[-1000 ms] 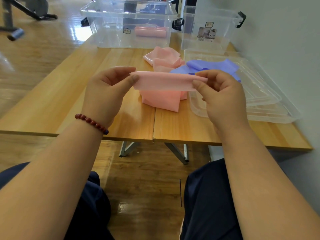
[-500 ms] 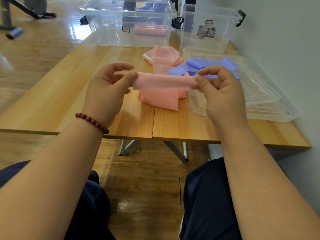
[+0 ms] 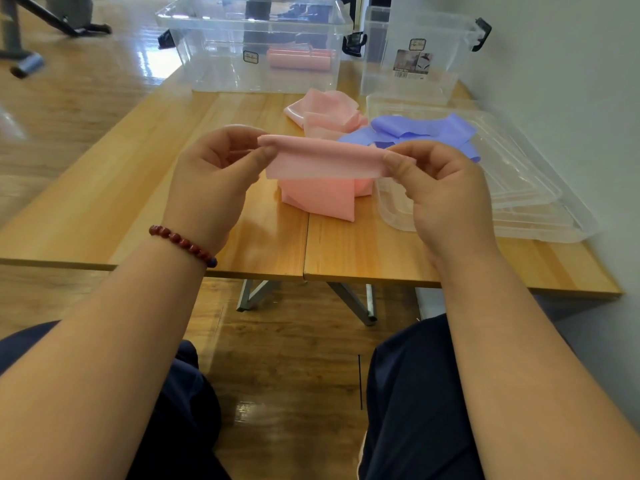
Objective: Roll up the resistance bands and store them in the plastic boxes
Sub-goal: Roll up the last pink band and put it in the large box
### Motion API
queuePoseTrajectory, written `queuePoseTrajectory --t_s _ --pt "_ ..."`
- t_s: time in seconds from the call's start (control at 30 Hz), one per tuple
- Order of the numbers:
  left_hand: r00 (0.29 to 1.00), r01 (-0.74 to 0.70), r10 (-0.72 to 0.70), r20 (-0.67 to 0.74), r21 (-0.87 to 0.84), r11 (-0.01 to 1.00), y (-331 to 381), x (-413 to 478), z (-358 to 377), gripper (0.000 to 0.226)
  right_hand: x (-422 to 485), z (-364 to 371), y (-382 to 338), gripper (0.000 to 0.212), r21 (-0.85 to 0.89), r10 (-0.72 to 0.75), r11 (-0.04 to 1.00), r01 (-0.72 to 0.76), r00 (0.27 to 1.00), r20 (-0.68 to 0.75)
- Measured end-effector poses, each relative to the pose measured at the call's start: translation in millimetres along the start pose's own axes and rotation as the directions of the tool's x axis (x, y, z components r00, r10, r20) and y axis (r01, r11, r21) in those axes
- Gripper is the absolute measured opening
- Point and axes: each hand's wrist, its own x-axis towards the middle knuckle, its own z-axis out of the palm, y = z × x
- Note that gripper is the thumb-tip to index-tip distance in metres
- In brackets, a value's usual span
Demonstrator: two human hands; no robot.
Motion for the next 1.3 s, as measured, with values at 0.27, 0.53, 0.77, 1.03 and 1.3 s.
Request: queuePoseTrajectory --t_s 0.27,0.53,0.77,1.03,1.3 --pt "1.000 0.011 -0.011 -0.001 -0.057 0.998 -0.2 0.1 0.4 0.017 -1.2 0.4 0.5 0.006 -0.043 -0.035 0.999 0.033 0.999 -0.032" --pt "0.999 0.043 -0.043 0.014 -0.038 0.998 1.3 -1.7 1.5 0.015 -1.6 0.3 0.6 0.007 -0.063 -0.073 0.996 0.070 0.996 -0.042" --pt "1.000 0.011 -0.011 -0.011 -0.015 1.000 -0.8 0.7 -0.4 0.011 0.7 -0.7 4.1 0.008 -0.083 -0.053 0.995 0.054 0.998 0.019" --pt "1.000 0.018 -0.019 -0.018 -0.026 1.000 -3.6 0.4 1.9 0.009 -1.8 -0.4 1.9 0.009 -0.071 -0.083 0.994 0.082 0.997 -0.008" --pt "0.998 0.040 -0.041 -0.056 -0.019 0.999 -3.5 -1.7 6.4 0.013 -1.3 0.4 5.7 0.012 -0.071 -0.088 0.994 0.085 0.995 -0.037"
